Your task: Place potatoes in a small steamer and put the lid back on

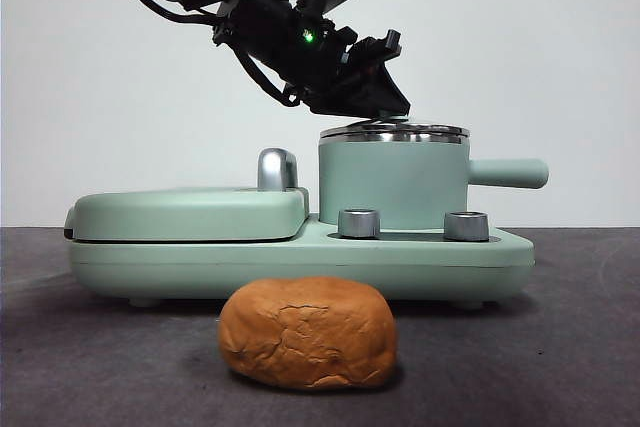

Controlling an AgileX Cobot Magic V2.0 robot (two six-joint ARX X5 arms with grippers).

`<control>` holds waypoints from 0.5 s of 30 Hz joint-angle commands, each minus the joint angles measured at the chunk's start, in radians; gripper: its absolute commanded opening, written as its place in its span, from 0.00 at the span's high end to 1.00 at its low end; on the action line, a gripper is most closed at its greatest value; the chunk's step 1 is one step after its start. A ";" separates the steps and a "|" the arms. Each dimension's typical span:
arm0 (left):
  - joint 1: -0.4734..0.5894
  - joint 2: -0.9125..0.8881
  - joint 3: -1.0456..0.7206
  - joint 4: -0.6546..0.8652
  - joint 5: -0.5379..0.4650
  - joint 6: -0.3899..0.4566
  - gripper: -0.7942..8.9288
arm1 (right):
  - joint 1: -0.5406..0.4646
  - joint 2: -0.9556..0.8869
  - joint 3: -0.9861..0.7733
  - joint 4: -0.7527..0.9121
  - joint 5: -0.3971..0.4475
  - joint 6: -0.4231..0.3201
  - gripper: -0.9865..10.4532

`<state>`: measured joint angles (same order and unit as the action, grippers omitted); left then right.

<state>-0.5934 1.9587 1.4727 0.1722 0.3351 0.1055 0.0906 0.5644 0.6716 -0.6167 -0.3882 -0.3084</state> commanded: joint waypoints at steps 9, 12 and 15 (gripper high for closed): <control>-0.009 -0.032 0.026 0.014 -0.003 0.043 0.91 | 0.002 0.002 0.017 0.008 0.003 0.014 0.64; -0.009 -0.069 0.026 0.004 -0.003 0.043 0.91 | 0.002 0.002 0.017 0.008 0.003 0.014 0.64; -0.006 -0.112 0.026 -0.019 -0.003 0.039 0.91 | 0.002 0.002 0.017 0.008 0.003 0.014 0.64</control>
<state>-0.5934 1.8729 1.4723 0.1223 0.3302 0.1383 0.0906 0.5644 0.6716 -0.6167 -0.3882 -0.3084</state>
